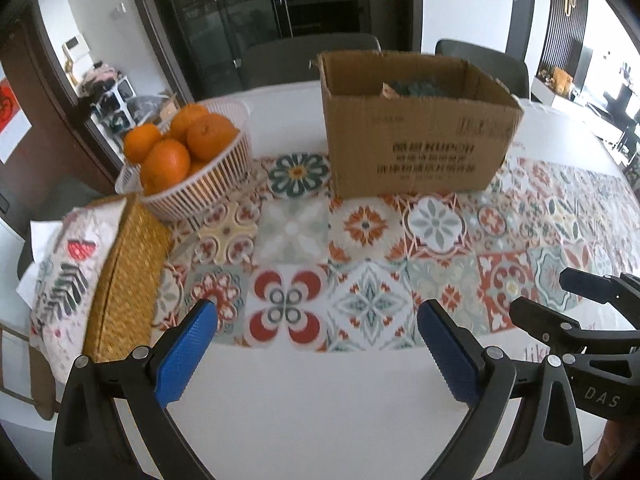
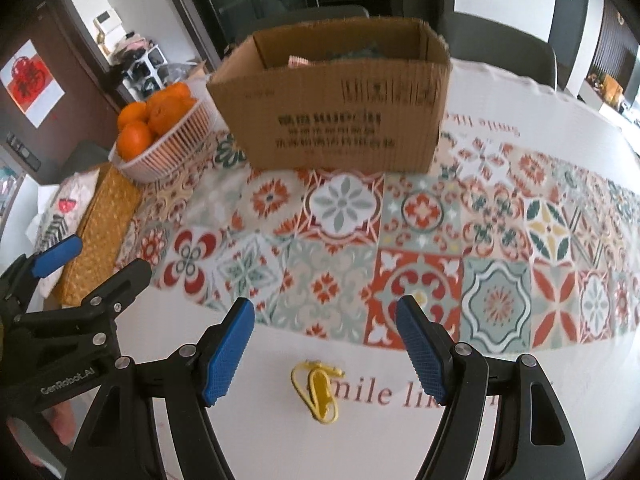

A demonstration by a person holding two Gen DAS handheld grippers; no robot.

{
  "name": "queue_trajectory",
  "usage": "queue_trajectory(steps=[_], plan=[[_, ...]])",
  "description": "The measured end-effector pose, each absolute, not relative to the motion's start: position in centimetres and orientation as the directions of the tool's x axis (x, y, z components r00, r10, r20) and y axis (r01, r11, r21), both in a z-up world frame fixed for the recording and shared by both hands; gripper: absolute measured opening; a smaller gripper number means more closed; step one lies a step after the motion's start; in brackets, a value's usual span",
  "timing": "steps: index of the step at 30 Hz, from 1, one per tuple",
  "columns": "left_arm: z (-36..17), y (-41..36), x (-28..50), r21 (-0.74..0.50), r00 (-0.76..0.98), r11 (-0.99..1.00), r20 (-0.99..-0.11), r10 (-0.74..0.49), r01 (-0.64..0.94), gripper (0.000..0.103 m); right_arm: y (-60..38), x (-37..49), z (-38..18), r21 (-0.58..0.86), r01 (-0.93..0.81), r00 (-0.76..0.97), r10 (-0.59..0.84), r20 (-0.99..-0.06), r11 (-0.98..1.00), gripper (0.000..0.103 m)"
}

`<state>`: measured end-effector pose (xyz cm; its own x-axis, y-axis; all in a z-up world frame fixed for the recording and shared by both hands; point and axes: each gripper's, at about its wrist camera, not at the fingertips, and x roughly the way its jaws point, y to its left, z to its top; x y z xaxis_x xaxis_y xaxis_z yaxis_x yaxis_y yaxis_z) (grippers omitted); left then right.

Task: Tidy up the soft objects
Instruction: 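Move the right tool back toward the yellow plastic clip on the table, then close the right tool on the yellow plastic clip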

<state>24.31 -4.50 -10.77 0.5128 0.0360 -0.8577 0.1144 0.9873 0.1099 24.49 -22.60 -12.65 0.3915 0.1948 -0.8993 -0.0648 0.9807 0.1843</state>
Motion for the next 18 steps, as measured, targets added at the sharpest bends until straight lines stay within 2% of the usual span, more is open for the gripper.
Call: queue_trajectory(steps=[18], plan=[[-16.9, -2.9, 21.2, 0.080, 0.328, 0.991, -0.944, 0.040, 0.110, 0.102, -20.5, 21.7, -17.9, 0.196, -0.113, 0.240, 0.218, -0.946, 0.974, 0.072]])
